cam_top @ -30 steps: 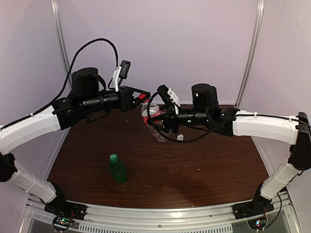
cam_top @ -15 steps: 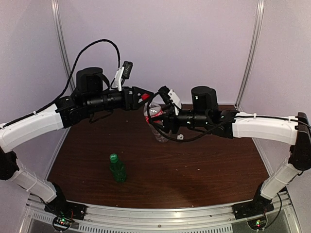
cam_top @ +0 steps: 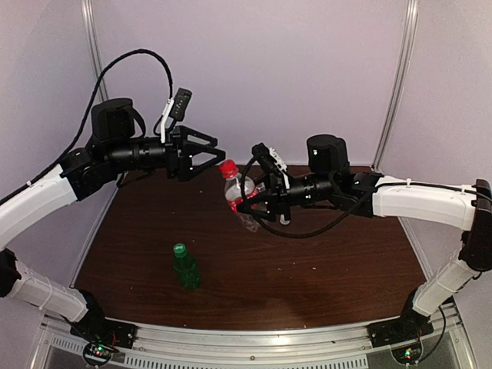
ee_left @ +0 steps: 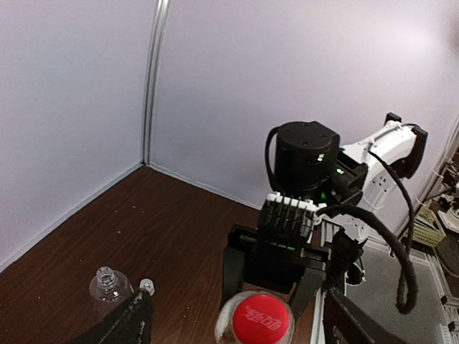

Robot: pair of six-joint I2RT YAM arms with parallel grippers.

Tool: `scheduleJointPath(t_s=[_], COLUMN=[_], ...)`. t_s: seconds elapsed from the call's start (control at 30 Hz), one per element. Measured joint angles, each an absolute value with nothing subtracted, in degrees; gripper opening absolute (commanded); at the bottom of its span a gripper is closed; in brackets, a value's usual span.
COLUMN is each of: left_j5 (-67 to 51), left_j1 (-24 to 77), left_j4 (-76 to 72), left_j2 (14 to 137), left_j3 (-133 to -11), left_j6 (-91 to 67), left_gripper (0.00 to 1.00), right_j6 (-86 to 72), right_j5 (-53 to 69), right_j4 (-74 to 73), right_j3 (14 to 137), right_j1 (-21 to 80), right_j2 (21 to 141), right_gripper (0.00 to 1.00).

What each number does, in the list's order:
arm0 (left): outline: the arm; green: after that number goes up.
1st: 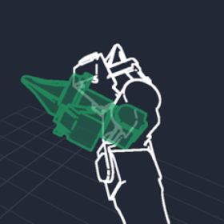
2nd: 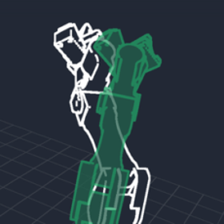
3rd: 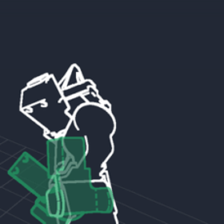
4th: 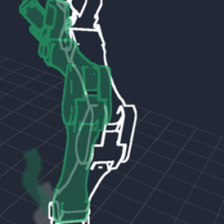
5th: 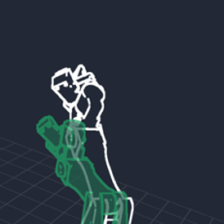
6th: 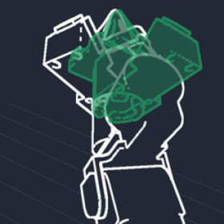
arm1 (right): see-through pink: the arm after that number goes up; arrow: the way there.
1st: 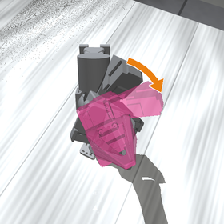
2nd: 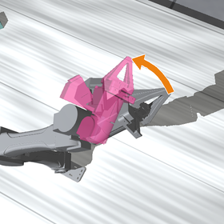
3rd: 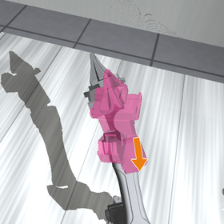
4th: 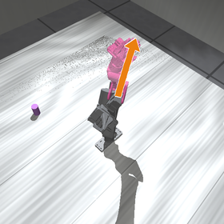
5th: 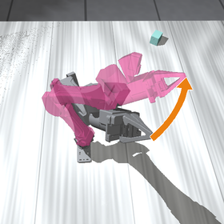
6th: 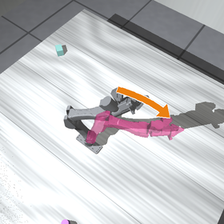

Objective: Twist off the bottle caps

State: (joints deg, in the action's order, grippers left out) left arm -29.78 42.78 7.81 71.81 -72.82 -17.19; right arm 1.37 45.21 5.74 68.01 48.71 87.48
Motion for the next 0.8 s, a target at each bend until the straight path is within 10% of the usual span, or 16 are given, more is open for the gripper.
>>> scheduleJointPath(t_s=[0.3, 0.8], left_j5=[-47.4, -55.2], left_j1=[42.7, 42.7], left_j4=[5.4, 0.9], left_j2=[71.6, 74.9], left_j3=[-71.3, -69.9], left_j6=[-10.9, -10.6], left_gripper=[0.78, 0.42], right_j6=[0.4, -3.4], right_j5=[60.9, 66.1], right_j4=[5.8, 8.8], right_j3=[69.5, 70.4], right_j1=[48.7, 48.7], right_j2=[88.2, 91.1], right_gripper=[0.36, 0.36])
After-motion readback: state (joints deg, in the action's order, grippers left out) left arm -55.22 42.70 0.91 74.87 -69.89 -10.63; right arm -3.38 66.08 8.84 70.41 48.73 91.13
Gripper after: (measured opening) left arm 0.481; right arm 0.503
